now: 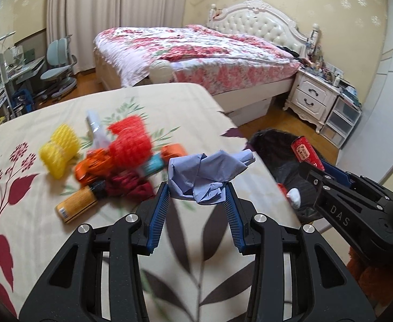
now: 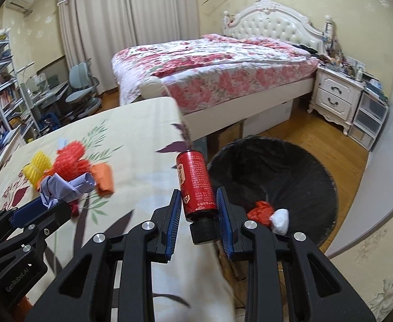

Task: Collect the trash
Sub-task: 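Move both tools over the black bin and release the glove and red bottle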

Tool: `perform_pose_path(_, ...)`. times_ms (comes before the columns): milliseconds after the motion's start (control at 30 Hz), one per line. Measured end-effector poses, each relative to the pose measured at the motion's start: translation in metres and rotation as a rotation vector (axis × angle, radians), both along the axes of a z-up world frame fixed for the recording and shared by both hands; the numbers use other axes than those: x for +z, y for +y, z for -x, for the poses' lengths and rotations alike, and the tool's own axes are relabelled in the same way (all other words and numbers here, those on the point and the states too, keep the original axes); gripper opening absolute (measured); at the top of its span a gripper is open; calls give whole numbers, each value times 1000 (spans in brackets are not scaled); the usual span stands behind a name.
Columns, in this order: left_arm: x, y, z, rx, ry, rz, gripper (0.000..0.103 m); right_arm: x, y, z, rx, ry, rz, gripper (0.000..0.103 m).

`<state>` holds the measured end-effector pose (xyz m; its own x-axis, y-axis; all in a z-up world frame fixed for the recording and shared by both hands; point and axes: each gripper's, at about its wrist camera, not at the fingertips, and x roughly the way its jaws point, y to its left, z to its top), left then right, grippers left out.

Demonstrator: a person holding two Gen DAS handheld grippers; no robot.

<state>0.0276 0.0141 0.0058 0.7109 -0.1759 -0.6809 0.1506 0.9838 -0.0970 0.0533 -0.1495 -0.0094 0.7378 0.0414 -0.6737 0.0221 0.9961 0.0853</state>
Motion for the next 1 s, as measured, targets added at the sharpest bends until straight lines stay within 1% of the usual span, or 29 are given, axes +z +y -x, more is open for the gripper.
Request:
perform_pose_path(200, 0, -40, -20, -67, -17, -12, 40, -5, -32, -12, -78, 0, 11, 28)
perform_pose_path(467, -8, -79, -48, -117, -13, -40, 40, -14, -64, -27, -149, 7, 2, 28)
perform_pose_path(833, -26, -126, -78, -160, -3, -90, 40, -29, -98, -44, -219, 27, -18, 28)
perform_pose_path(1000, -32, -139, -89, -166, 5, -109, 40, -34, -111, -47, -245, 33, -26, 28)
